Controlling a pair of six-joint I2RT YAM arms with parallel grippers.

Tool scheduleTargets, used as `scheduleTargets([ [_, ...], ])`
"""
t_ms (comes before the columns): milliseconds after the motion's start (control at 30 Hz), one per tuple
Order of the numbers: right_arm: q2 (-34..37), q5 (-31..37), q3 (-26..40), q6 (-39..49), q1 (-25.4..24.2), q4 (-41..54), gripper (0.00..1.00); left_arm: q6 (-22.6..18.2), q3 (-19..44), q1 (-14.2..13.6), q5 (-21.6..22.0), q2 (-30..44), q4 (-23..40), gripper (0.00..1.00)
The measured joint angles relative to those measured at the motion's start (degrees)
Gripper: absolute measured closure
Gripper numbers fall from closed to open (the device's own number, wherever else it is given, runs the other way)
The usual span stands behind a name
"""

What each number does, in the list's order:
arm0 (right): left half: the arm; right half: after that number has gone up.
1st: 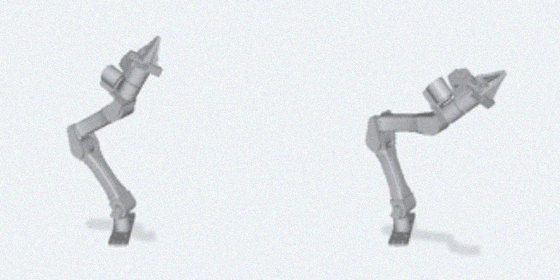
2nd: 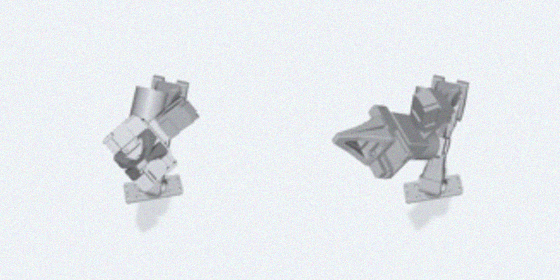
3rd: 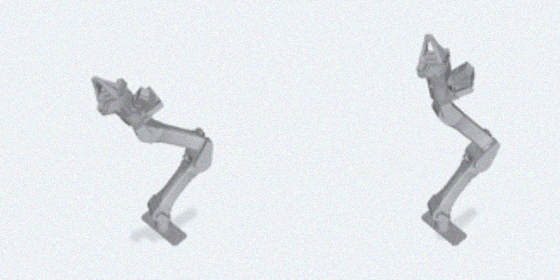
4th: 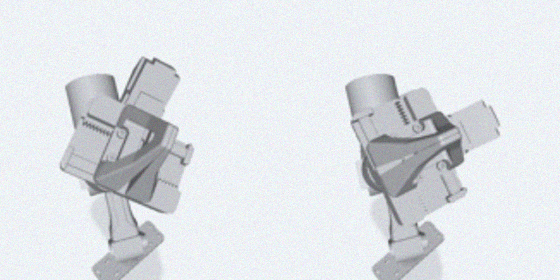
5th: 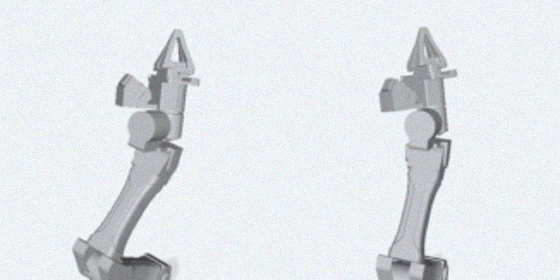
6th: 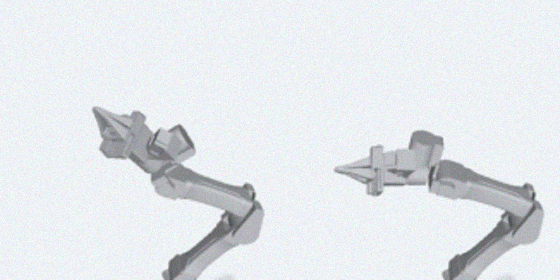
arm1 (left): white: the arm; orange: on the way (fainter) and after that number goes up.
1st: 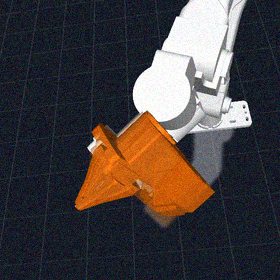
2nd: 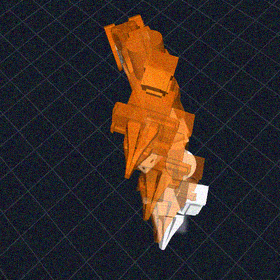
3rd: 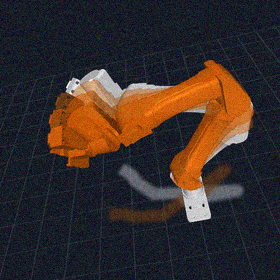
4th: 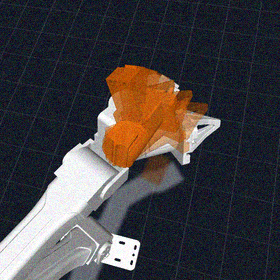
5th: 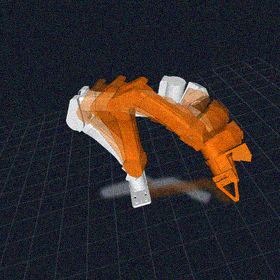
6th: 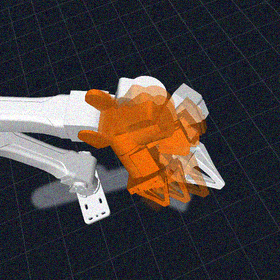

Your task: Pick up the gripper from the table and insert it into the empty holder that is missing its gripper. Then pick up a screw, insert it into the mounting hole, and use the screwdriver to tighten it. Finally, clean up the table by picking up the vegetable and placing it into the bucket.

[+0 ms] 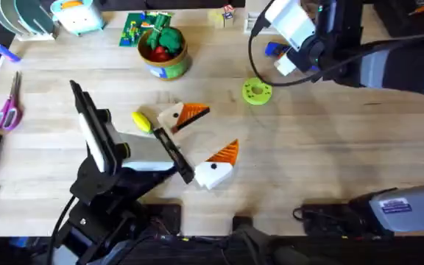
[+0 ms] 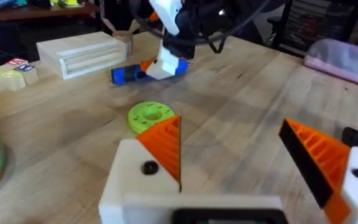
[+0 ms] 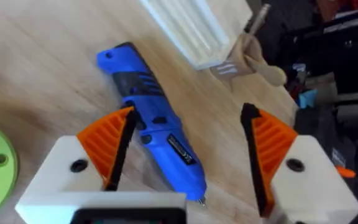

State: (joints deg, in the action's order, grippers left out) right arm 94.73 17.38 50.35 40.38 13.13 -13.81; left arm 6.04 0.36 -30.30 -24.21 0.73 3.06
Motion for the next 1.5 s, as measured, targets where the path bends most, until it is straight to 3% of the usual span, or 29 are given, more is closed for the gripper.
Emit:
scheduleTargets([
  [233,-12.6,-1.0,0.0,-20.6,0.0,5.8,0.009,0.0,0.0,0.0,0.0,0.0,-0.3,0.008],
  [333,-15.9,-4.5,0.0,-25.4,0.0,8.2,0.009,0.0,0.1,0.0,0.2,0.0,-1.4,0.008],
  [400,-17.0,-6.3,0.0,-27.2,0.3,9.5,0.011,0.2,1.3,0.0,1.8,0.0,1.4,0.008],
  [500,-17.5,-7.7,0.0,-28.9,1.2,11.1,0.010,0.4,7.5,0.0,8.0,0.0,12.8,0.008],
  [633,-17.5,-8.6,0.0,-29.9,3.4,11.3,0.009,0.4,22.2,0.0,19.2,2.8,28.8,0.008],
  [800,-17.5,-9.3,0.0,-30.2,5.9,11.2,0.009,0.5,42.1,0.0,33.2,13.7,45.3,0.009],
  [933,-17.5,-9.5,0.0,-30.3,6.2,11.2,0.008,2.1,52.4,0.0,41.3,24.1,58.6,0.010],
  [1000,-17.5,-9.5,0.0,-30.4,6.2,11.2,0.009,3.5,56.2,0.0,43.6,29.8,62.3,0.010],
  [1100,-17.5,-9.5,0.0,-30.4,6.2,11.2,0.009,6.1,59.2,0.0,44.0,36.2,61.8,0.009],
  [1233,-17.5,-9.5,0.0,-30.4,6.2,11.2,0.008,8.1,60.1,0.0,43.9,41.3,62.9,0.009],
  [1333,-17.5,-9.5,0.0,-30.4,6.2,11.3,0.009,12.3,60.1,0.6,44.2,43.3,63.4,0.009],
  [1400,-17.5,-9.5,0.0,-30.5,6.2,11.3,0.009,17.7,60.1,2.8,44.2,44.5,65.0,0.009],
  [1500,-17.5,-9.5,0.0,-30.6,6.3,11.3,0.009,26.2,60.1,9.5,43.8,46.4,67.1,0.009],
])
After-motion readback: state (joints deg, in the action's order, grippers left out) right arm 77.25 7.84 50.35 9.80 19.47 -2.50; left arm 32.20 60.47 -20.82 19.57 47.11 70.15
